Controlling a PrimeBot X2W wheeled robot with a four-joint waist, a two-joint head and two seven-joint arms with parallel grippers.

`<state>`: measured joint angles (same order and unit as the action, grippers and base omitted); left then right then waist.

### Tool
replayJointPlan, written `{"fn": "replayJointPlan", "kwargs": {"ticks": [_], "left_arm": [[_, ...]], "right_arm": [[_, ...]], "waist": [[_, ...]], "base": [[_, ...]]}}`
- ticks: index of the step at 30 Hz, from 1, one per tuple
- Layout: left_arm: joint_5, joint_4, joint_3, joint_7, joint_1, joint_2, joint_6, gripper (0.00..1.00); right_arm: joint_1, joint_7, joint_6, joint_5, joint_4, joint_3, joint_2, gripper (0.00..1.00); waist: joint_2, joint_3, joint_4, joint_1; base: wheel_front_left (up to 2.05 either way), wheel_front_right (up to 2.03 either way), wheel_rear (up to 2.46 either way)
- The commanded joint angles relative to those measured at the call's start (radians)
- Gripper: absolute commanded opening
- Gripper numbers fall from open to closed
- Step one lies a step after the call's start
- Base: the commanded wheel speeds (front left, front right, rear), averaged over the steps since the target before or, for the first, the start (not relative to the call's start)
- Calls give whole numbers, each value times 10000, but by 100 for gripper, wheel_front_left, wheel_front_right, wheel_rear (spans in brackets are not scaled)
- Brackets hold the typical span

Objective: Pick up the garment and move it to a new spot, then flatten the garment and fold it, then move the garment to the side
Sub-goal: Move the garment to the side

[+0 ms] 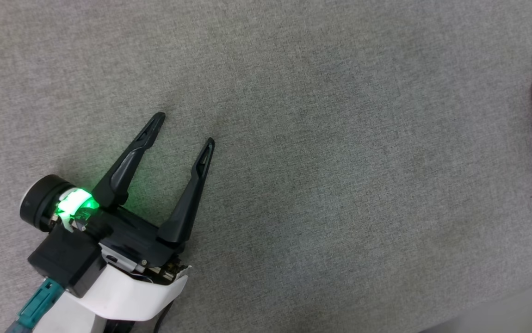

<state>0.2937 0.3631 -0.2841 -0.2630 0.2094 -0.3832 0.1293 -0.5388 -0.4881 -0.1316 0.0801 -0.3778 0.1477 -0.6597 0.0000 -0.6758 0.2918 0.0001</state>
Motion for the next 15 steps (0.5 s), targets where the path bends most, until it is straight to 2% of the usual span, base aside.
{"fn": "replayJointPlan", "kwargs": {"ticks": [1,2,3,9,15], "left_arm": [[17,-69,-7,-20,55,39,15,100],[30,-127,-38,-20,52,72,15,100],[37,-186,-60,-20,67,122,15,100],[188,-508,41,-20,84,556,15,100],[279,-1040,408,-19,-286,1250,15,100]], "right_arm": [[-243,-12,18,103,-33,127,127,6],[-243,-136,20,109,-72,210,219,96],[-203,-57,15,198,35,211,231,100],[-198,36,17,452,548,313,348,100],[-289,278,17,125,1578,104,645,100]], "waist": [[0,119,-37,-1],[0,199,-61,-1],[0,286,-99,-1],[0,949,-335,-1],[0,2309,-768,-1]], "base": [[0,0,0],[0,0,0],[0,0,0],[0,0,0],[0,0,0]]}}
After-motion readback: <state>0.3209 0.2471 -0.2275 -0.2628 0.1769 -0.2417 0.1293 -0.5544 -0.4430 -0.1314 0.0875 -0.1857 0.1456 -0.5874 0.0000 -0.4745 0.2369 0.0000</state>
